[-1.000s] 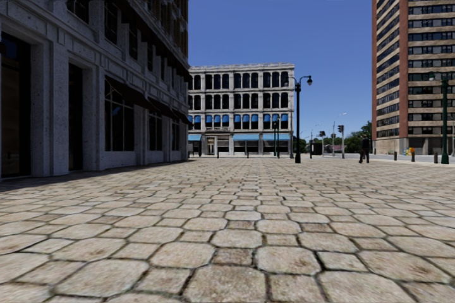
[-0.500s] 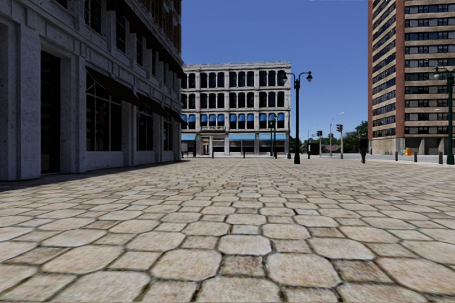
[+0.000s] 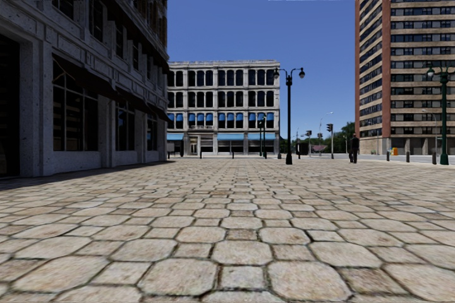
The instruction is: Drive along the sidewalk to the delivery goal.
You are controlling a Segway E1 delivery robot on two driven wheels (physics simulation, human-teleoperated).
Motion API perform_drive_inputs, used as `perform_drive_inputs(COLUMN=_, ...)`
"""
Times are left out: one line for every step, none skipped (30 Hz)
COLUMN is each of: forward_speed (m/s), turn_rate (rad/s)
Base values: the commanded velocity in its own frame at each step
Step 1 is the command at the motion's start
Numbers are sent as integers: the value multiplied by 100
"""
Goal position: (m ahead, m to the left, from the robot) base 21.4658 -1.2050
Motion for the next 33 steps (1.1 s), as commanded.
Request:
perform_drive_inputs(forward_speed=186, turn_rate=0)
perform_drive_inputs(forward_speed=186, turn_rate=0)
perform_drive_inputs(forward_speed=186, turn_rate=0)
perform_drive_inputs(forward_speed=186, turn_rate=0)
perform_drive_inputs(forward_speed=186, turn_rate=0)
perform_drive_inputs(forward_speed=186, turn_rate=0)
perform_drive_inputs(forward_speed=186, turn_rate=0)
perform_drive_inputs(forward_speed=186, turn_rate=0)
perform_drive_inputs(forward_speed=186, turn_rate=0)
perform_drive_inputs(forward_speed=186, turn_rate=0)
perform_drive_inputs(forward_speed=186, turn_rate=0)
perform_drive_inputs(forward_speed=186, turn_rate=0)
perform_drive_inputs(forward_speed=186, turn_rate=0)
perform_drive_inputs(forward_speed=186, turn_rate=0)
perform_drive_inputs(forward_speed=186, turn_rate=-47)
perform_drive_inputs(forward_speed=186, turn_rate=-98)
perform_drive_inputs(forward_speed=186, turn_rate=-98)
perform_drive_inputs(forward_speed=186, turn_rate=-109)
perform_drive_inputs(forward_speed=186, turn_rate=-113)
perform_drive_inputs(forward_speed=186, turn_rate=-68)
perform_drive_inputs(forward_speed=186, turn_rate=-16)
perform_drive_inputs(forward_speed=186, turn_rate=-16)
perform_drive_inputs(forward_speed=186, turn_rate=-2)
perform_drive_inputs(forward_speed=186, turn_rate=0)
perform_drive_inputs(forward_speed=186, turn_rate=0)
perform_drive_inputs(forward_speed=186, turn_rate=0)
perform_drive_inputs(forward_speed=186, turn_rate=0)
perform_drive_inputs(forward_speed=186, turn_rate=0)
perform_drive_inputs(forward_speed=186, turn_rate=0)
perform_drive_inputs(forward_speed=186, turn_rate=0)
perform_drive_inputs(forward_speed=186, turn_rate=0)
perform_drive_inputs(forward_speed=186, turn_rate=0)
perform_drive_inputs(forward_speed=186, turn_rate=0)
